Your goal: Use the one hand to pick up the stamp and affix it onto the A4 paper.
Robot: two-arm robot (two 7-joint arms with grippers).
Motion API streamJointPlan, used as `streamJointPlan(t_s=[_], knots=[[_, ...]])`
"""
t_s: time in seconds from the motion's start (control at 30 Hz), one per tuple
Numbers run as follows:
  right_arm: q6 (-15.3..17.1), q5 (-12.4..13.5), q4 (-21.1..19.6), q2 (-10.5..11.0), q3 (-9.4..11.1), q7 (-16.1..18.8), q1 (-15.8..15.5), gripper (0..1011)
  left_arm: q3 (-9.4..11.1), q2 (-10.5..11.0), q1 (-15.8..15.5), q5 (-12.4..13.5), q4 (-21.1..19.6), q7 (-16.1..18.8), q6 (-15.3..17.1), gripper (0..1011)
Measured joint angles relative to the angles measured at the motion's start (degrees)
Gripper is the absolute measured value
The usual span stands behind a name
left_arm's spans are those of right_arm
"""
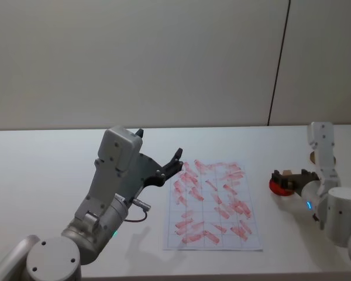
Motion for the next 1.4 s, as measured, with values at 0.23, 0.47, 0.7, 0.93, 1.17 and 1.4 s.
streamJointPlan(t_s=[0.23, 0.47, 0.7, 0.93, 1.17, 1.4], knots=[[-1.2, -0.7, 4.5, -0.6, -0.2, -0.1, 2.1, 626, 0.0, 0.0, 0.0, 0.0, 0.0, 0.0, 0.0, 993], [-2.7, -1.2, 9.1, -1.2, -0.2, -0.1, 4.2, 366, 0.0, 0.0, 0.0, 0.0, 0.0, 0.0, 0.0, 993], [-3.7, -1.6, 11.8, -1.6, -0.3, 0.0, 5.5, 219, 0.0, 0.0, 0.0, 0.0, 0.0, 0.0, 0.0, 993], [-4.0, -1.9, 13.8, -2.0, -0.2, -0.2, 6.5, 220, 0.0, 0.0, 0.0, 0.0, 0.0, 0.0, 0.0, 993], [-3.5, -1.9, 15.4, -2.2, 0.1, -0.4, 7.4, 220, 0.0, 0.0, 0.0, 0.0, 0.0, 0.0, 0.0, 993], [-3.0, -1.4, 17.3, -2.4, 0.7, -0.3, 8.5, 220, 0.0, 0.0, 0.0, 0.0, 0.0, 0.0, 0.0, 993]])
